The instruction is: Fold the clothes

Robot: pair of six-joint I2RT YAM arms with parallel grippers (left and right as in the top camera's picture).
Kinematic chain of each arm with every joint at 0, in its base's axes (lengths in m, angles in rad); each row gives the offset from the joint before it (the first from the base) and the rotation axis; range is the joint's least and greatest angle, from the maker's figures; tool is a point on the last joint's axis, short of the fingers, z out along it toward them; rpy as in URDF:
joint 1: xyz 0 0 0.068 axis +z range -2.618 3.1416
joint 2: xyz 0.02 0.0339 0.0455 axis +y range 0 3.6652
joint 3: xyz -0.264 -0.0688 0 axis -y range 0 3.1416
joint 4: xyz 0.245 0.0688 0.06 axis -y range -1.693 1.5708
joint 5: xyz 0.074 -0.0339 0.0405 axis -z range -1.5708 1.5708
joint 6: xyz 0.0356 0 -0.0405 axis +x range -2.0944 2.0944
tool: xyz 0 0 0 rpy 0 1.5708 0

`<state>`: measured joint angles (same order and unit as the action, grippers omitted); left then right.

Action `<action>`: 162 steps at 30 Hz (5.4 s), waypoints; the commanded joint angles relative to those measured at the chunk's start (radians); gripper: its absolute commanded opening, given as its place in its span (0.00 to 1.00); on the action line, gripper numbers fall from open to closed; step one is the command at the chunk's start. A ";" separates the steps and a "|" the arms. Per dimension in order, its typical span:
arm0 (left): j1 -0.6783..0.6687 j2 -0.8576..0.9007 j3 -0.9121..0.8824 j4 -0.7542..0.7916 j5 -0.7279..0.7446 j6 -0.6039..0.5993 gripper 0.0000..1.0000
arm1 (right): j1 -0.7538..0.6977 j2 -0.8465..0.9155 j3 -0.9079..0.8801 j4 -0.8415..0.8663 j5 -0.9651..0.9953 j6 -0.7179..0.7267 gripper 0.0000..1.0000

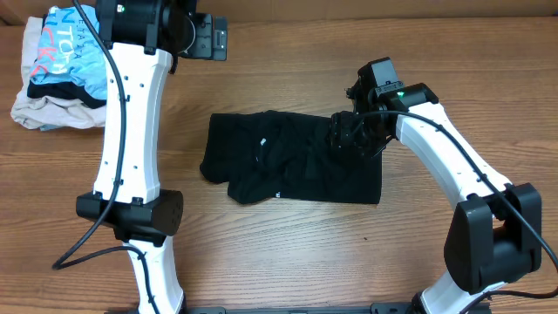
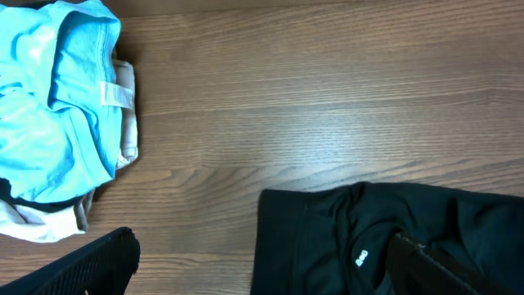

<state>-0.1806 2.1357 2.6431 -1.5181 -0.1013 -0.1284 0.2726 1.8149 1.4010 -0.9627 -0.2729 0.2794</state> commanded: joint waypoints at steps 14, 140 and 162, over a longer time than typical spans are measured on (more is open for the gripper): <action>0.013 0.057 -0.005 -0.008 0.076 -0.006 1.00 | 0.019 -0.006 -0.152 0.078 0.063 -0.188 0.62; 0.048 0.039 -1.234 0.610 0.373 0.156 0.31 | -0.168 -0.008 0.208 -0.278 0.149 -0.148 1.00; 0.147 0.039 -0.833 0.315 0.293 0.136 0.04 | -0.167 -0.006 0.129 -0.235 0.048 -0.145 0.48</action>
<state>-0.0265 2.1715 1.7412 -1.1797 0.2096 0.0059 0.1009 1.8149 1.5402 -1.2041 -0.2092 0.1341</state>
